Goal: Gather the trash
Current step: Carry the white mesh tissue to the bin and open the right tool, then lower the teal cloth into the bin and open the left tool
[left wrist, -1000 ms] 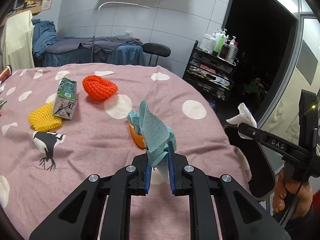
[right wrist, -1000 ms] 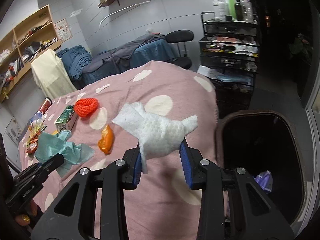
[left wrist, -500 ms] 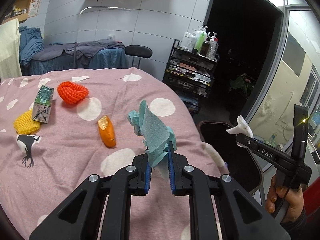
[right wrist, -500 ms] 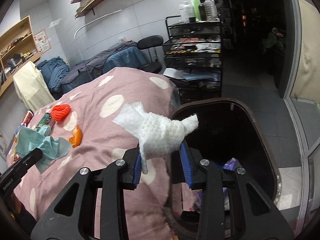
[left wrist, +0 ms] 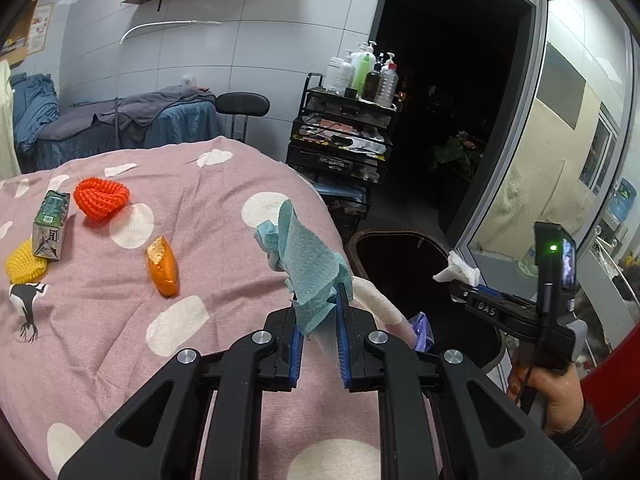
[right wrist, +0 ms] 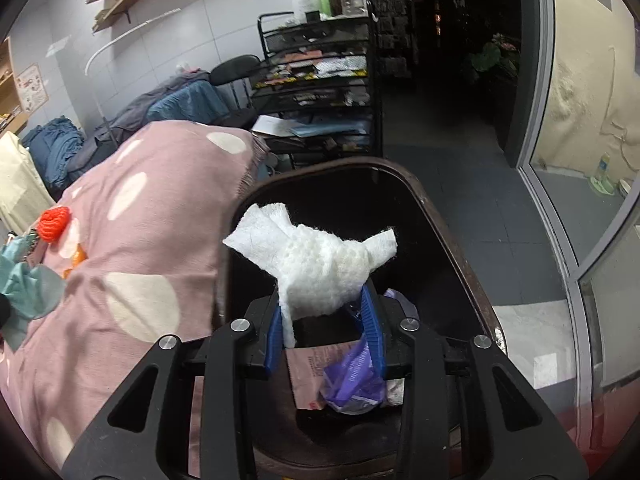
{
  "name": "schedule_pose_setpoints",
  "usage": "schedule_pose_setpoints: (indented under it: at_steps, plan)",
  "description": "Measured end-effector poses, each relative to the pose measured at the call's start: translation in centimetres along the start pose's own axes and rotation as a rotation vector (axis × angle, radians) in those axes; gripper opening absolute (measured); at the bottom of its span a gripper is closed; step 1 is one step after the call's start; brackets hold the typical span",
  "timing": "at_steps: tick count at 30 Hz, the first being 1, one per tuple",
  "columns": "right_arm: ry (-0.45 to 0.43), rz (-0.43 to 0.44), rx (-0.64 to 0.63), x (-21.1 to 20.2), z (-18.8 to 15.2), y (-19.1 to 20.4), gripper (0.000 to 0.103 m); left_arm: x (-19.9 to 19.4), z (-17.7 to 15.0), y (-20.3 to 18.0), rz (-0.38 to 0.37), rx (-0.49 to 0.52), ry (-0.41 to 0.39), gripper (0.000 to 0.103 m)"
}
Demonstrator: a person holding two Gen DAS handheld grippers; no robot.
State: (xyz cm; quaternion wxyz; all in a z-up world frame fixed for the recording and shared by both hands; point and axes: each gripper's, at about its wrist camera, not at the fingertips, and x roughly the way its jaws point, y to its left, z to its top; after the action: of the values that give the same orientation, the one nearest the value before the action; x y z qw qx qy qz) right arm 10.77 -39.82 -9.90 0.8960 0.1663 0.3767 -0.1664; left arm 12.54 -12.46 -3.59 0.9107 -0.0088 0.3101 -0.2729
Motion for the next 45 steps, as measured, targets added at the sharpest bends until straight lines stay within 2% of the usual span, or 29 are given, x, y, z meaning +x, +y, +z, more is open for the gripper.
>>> schedule_pose_setpoints:
  at_steps: [4,6,8,11,15,30,45]
  plan:
    - [0.037,-0.015,0.016,1.9,-0.5,-1.0,0.035,0.3,-0.1,-0.9,-0.01,0.019,0.004,0.015]
    - [0.053,-0.008,0.025,2.5,-0.8,-1.4,0.039,0.3,-0.1,-1.2,-0.014,0.027,0.003,0.015]
    - [0.066,-0.003,0.032,3.0,-1.2,-1.6,0.048,0.4,0.0,-1.5,-0.018,0.037,0.004,0.015]
    - [0.065,-0.013,0.032,3.2,-1.6,-1.5,0.074,0.9,0.1,-1.8,-0.024,0.047,0.01,0.015]
    - [0.048,-0.01,0.043,2.7,-1.9,-1.8,0.081,1.5,0.1,-2.4,-0.035,0.059,0.019,0.015]
    - [-0.101,-0.028,0.105,-1.7,-0.8,-2.6,0.086,5.0,1.7,-5.9,-0.123,0.107,0.072,0.015]
    - [-0.129,-0.067,0.198,-3.3,-0.2,-5.1,0.088,10.8,2.3,-9.4,-0.17,0.16,0.201,0.015]
